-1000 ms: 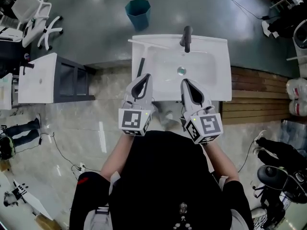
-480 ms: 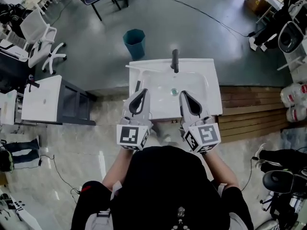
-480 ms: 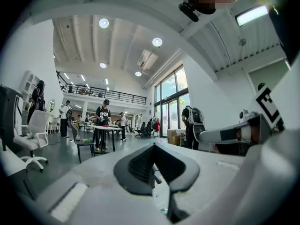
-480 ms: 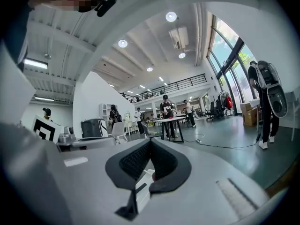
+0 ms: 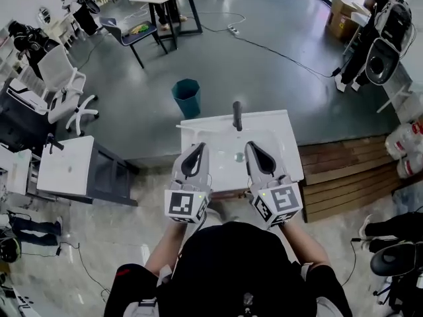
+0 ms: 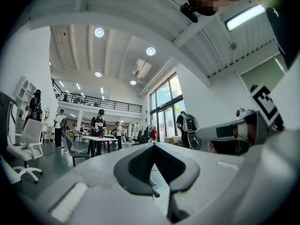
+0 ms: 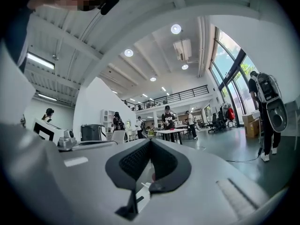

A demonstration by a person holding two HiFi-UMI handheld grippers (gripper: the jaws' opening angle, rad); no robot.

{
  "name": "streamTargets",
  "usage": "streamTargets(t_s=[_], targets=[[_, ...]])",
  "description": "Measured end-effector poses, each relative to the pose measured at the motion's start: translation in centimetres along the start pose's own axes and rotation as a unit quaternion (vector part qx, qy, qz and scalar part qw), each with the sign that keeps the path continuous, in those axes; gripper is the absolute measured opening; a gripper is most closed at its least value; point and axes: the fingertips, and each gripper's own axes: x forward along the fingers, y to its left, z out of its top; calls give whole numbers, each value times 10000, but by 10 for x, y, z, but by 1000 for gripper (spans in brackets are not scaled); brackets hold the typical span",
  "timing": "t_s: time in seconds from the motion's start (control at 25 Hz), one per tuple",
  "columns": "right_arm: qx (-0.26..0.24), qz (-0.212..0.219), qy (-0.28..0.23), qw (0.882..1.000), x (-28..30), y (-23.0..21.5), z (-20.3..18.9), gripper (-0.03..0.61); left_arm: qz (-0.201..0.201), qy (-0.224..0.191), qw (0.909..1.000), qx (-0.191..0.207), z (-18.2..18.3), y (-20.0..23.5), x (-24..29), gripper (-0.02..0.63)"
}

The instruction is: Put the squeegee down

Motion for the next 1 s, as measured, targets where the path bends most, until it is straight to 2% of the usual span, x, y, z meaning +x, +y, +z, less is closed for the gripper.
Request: streamTargets(t_s=[0.24,0.48,1.0], targets=[[-28,6,-91,10000,-3,2,11,2,-5,-90,9999,-104,11,1,-2,2],[-21,85,-79,9999,-6,3,6,2,-9,-18,9998,-178,0,-6,-6,2],[-13,244,-69,9997,-9,10,8,0,-11,3,9998,-185,1,-9,-7,2]])
